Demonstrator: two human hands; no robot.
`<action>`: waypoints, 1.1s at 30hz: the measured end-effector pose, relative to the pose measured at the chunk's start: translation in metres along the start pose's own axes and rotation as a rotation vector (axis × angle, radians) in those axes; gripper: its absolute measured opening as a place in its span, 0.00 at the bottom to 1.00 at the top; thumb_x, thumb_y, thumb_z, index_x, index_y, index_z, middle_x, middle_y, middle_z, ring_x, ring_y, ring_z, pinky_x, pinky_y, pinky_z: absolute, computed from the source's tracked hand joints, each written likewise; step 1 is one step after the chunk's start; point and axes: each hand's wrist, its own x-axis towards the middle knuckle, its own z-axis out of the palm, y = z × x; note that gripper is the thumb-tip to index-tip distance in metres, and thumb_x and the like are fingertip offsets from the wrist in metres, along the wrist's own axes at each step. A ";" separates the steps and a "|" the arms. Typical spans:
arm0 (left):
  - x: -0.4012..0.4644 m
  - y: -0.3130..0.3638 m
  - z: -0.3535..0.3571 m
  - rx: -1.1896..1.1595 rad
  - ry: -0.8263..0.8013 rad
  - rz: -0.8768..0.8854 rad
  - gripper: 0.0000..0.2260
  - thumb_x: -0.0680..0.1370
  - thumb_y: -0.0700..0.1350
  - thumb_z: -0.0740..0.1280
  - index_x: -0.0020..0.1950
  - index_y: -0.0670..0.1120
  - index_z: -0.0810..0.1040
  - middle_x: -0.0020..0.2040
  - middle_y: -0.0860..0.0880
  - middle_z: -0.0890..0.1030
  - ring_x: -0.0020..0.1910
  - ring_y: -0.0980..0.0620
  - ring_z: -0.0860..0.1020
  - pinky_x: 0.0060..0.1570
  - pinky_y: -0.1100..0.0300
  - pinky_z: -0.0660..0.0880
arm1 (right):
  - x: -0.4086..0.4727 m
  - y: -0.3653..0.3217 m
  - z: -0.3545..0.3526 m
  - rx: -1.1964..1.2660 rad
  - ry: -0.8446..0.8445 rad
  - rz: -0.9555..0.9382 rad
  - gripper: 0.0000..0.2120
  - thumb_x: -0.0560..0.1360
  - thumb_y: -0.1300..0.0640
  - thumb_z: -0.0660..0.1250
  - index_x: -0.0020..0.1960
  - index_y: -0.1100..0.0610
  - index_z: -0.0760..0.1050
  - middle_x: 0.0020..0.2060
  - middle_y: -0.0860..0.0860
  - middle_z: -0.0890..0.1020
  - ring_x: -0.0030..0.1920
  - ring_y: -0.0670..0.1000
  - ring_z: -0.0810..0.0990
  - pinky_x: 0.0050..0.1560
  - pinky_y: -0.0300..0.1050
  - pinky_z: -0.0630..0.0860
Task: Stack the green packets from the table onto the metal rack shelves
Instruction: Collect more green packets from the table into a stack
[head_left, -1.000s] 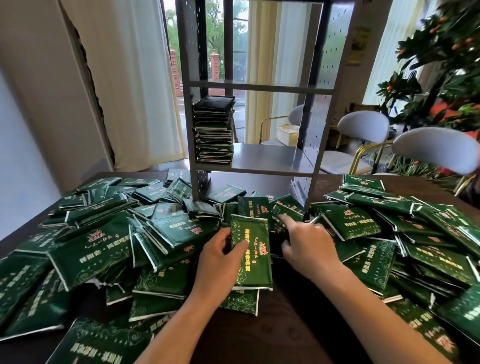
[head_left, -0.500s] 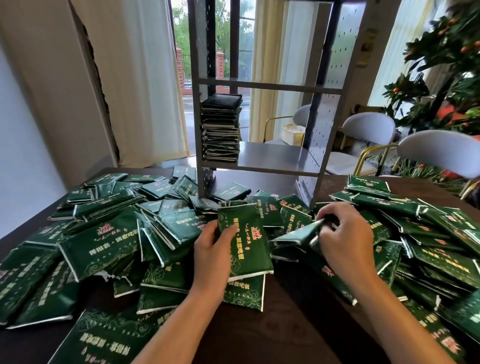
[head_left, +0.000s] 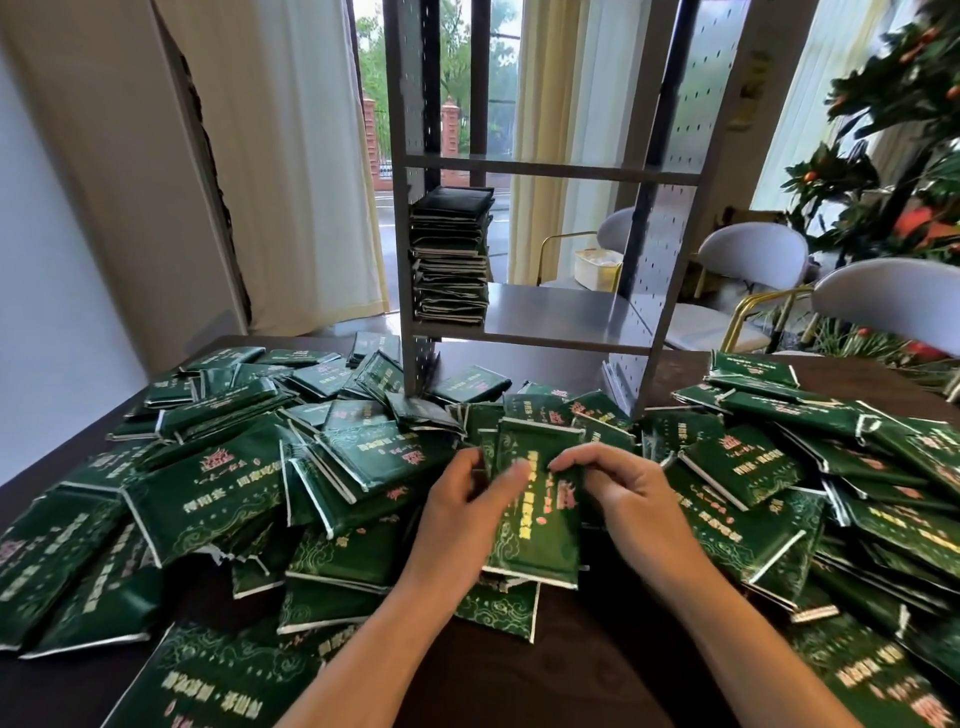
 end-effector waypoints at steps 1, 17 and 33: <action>-0.001 0.000 0.000 0.042 -0.013 0.017 0.07 0.77 0.51 0.73 0.53 0.58 0.77 0.45 0.65 0.84 0.46 0.71 0.80 0.44 0.73 0.74 | -0.002 -0.001 0.003 -0.022 -0.003 -0.014 0.18 0.79 0.75 0.57 0.45 0.62 0.83 0.41 0.52 0.84 0.36 0.41 0.81 0.35 0.30 0.74; -0.002 0.002 -0.001 -0.116 0.286 0.045 0.09 0.80 0.39 0.67 0.55 0.54 0.79 0.47 0.51 0.86 0.46 0.48 0.85 0.51 0.46 0.82 | 0.075 -0.013 0.018 -0.748 0.110 0.342 0.31 0.78 0.41 0.68 0.74 0.55 0.63 0.62 0.54 0.77 0.59 0.57 0.77 0.54 0.48 0.72; -0.004 -0.002 0.000 -0.008 0.239 0.078 0.09 0.83 0.42 0.63 0.55 0.58 0.75 0.45 0.57 0.84 0.44 0.53 0.82 0.44 0.60 0.79 | 0.040 -0.018 -0.034 0.044 0.188 0.422 0.11 0.74 0.64 0.71 0.56 0.63 0.76 0.44 0.58 0.84 0.38 0.53 0.80 0.26 0.39 0.73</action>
